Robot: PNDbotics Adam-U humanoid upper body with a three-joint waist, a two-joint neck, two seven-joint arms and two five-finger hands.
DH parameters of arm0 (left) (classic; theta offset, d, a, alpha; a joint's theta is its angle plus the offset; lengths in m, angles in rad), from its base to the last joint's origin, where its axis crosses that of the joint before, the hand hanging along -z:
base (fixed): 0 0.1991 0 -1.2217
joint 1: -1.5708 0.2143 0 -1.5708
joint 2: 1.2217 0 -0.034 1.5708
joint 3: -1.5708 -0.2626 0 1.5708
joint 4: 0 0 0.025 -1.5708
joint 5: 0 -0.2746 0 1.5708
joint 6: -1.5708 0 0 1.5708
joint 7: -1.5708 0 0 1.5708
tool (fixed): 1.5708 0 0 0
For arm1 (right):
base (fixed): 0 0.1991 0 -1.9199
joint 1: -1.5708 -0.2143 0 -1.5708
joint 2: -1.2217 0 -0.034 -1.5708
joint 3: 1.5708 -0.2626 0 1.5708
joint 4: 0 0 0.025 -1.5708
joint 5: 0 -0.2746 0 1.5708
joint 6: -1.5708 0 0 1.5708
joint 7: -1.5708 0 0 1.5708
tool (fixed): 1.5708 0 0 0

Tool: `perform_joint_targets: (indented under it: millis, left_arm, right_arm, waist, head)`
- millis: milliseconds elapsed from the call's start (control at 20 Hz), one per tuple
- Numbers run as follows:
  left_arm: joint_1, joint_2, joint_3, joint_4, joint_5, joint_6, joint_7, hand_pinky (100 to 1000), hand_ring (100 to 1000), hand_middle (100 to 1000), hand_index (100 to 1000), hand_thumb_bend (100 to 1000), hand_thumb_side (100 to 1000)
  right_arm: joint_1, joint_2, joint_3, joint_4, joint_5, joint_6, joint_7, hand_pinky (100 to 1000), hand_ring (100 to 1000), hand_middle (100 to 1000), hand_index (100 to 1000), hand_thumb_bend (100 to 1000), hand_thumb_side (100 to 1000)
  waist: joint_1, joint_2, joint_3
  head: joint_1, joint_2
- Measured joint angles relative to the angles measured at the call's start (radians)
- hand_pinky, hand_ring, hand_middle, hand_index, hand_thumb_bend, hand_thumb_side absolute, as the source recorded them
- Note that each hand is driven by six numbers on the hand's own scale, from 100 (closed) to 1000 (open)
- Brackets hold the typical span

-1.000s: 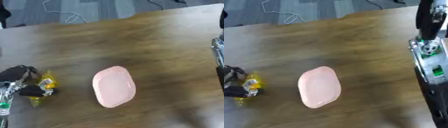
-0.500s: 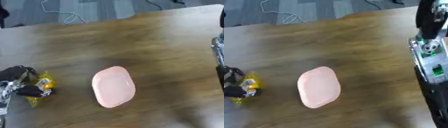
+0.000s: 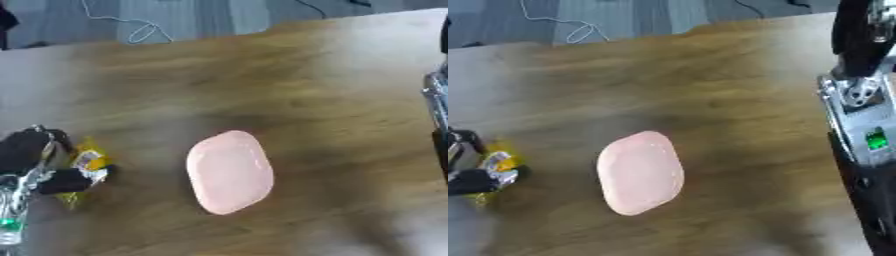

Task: Pick up objects on the table and place them in the box.

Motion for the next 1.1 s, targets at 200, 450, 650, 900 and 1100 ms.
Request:
perform_joint_targets:
  millis: [200,450,650,900,1100]
  left_arm:
    - [0.009,-0.023,-0.020,0.027,0.060,0.002,0.100,100,100,100,133,302,100]
    - [0.016,-0.047,-0.027,0.055,0.137,-0.005,0.207,100,100,100,129,336,100]
    - [0.011,-0.069,-0.038,0.069,0.176,-0.018,0.267,100,100,100,127,318,100]
    - [0.007,-0.076,-0.048,0.071,0.216,-0.030,0.322,100,100,100,125,314,100]
    - [-0.011,-0.074,-0.052,0.052,0.295,-0.029,0.358,100,100,100,122,288,100]
  right_arm:
    - [0.000,0.000,-0.001,0.000,-0.002,0.001,-0.005,574,719,763,786,100,965]
    - [0.000,0.000,-0.006,0.000,-0.005,0.002,-0.010,567,714,759,782,100,964]
    - [0.000,0.000,-0.006,0.000,-0.005,0.006,-0.014,559,709,756,780,100,960]
    - [0.000,0.000,-0.006,0.000,-0.005,0.015,-0.023,551,704,753,778,100,956]
    - [0.000,0.000,-0.007,0.000,-0.005,0.023,-0.029,545,699,752,777,100,954]
  waist:
    - [0.001,0.000,-0.001]
    - [0.003,0.000,-0.002]
    - [0.007,0.000,-0.007]
    - [0.008,0.000,-0.008]
    - [0.009,0.000,-0.007]
  head:
    - [0.000,0.000]
    - [0.000,0.000]
    - [0.000,0.000]
    - [0.000,0.000]
    - [0.000,0.000]
